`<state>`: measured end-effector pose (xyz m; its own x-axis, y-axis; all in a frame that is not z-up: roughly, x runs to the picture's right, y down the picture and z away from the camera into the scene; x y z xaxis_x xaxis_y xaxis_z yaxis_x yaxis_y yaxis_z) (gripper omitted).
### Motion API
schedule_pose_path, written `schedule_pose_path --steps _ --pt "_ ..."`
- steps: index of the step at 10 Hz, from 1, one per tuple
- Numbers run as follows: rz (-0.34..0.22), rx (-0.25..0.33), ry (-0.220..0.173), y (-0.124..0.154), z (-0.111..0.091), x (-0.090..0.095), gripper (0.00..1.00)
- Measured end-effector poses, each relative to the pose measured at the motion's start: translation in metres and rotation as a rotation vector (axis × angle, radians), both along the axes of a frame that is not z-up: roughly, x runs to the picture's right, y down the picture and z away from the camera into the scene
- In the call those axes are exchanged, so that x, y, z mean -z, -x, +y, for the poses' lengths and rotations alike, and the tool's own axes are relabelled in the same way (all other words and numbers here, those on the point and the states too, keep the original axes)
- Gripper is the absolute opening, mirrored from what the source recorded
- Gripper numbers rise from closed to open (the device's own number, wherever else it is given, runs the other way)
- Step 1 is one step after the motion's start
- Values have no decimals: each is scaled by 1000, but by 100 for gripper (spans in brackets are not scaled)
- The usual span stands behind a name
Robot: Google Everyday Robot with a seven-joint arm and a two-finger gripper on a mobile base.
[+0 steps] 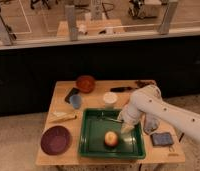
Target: Place fork in plastic cup
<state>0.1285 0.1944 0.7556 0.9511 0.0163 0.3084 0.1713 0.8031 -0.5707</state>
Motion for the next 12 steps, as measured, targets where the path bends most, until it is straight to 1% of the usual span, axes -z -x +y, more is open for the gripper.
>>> schedule_pose_path --steps 2,3,4,6,7,10,12 --pt "1 15 -48 4 1 -7 51" --pt "8 20 -82 6 2 -13 51" --pt "14 19 -104 7 3 -18 51" --pt "44 -5 -159 12 7 -31 51" --pt "61 -21 -176 15 9 -38 51" --pt "82 -38 -207 29 8 -53 51" --pt "91 -41 -217 32 5 -59 51"
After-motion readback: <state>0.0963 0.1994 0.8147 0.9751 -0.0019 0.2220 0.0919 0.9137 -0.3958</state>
